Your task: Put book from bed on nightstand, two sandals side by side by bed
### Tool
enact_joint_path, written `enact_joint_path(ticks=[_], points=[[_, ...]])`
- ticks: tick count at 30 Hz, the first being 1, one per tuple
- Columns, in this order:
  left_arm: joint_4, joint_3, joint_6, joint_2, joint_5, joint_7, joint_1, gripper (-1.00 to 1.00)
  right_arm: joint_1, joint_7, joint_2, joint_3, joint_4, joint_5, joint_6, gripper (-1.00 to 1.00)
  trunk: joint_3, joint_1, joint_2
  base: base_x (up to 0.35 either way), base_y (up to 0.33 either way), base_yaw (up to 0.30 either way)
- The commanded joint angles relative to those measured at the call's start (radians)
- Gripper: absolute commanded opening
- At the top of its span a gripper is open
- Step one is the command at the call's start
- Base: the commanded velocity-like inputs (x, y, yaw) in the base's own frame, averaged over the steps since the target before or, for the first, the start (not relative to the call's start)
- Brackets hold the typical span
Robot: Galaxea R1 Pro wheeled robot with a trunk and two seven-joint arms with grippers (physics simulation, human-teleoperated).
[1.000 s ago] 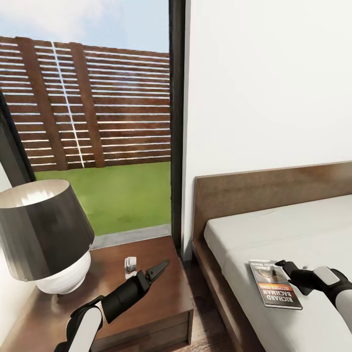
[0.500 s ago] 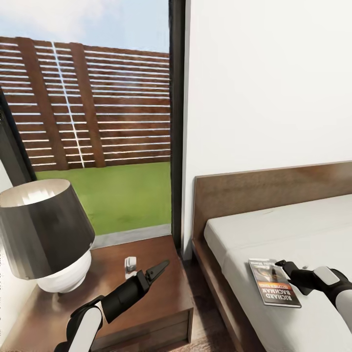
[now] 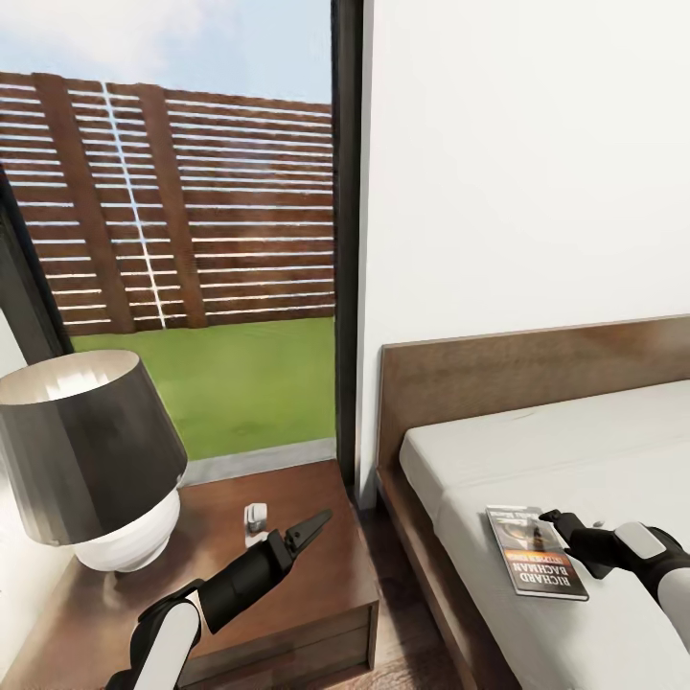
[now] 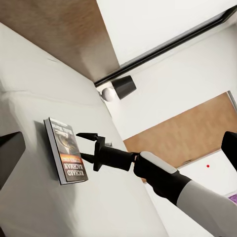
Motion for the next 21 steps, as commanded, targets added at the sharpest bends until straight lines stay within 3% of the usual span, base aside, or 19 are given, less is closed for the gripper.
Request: enact_joint_path(ticks=[1, 21], points=[[0.000, 0.001, 0.006, 0.000, 0.004, 0.000, -0.001, 1.00, 0.000, -0.002, 0.000, -0.001, 0.000, 0.002, 0.005, 1.00, -0.001, 0.000, 0.000, -0.003, 0.000, 0.000], [0.000, 0.001, 0.006, 0.000, 0.004, -0.001, -0.001, 1.00, 0.000, -0.002, 0.000, -0.001, 0.000, 0.002, 0.005, 1.00, -0.001, 0.000, 0.000, -0.029, 0.020, 0.000]])
